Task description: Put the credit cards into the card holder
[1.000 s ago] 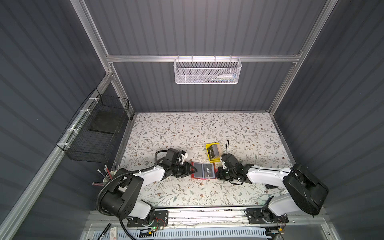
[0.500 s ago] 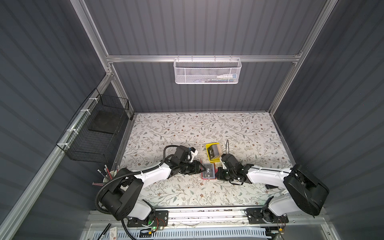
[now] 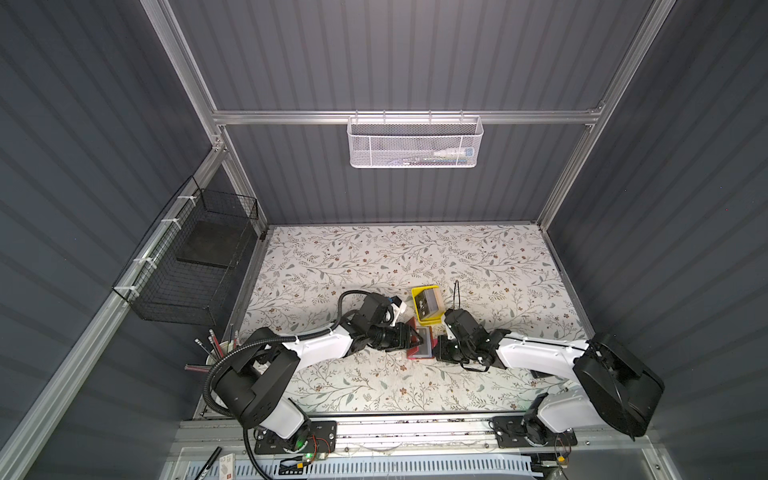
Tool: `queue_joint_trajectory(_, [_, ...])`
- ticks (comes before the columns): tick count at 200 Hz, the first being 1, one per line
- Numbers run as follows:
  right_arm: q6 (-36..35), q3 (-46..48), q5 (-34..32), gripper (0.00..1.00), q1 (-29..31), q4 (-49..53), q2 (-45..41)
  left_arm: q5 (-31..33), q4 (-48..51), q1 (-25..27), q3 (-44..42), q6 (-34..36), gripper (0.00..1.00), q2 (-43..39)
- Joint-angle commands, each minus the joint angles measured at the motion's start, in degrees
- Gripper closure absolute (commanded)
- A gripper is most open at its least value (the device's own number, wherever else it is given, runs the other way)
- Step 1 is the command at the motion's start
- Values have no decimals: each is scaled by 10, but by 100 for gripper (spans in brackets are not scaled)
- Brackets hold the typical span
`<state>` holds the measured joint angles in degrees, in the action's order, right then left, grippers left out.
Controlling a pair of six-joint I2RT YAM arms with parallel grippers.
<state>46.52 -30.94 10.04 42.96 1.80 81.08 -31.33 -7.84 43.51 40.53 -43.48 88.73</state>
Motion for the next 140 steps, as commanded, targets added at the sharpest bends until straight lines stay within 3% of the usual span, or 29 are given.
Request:
queue_joint_trajectory(1, [11, 9, -13, 86, 2, 12, -17, -8, -21, 6, 9, -9, 42, 15])
queue_joint_trajectory(77, [15, 15, -41, 85, -12, 45, -79, -8, -46, 9, 9, -17, 42, 55])
queue_joint_trajectory(140, [9, 8, -1, 80, -49, 53, -121, 13, -27, 14, 9, -12, 48, 83])
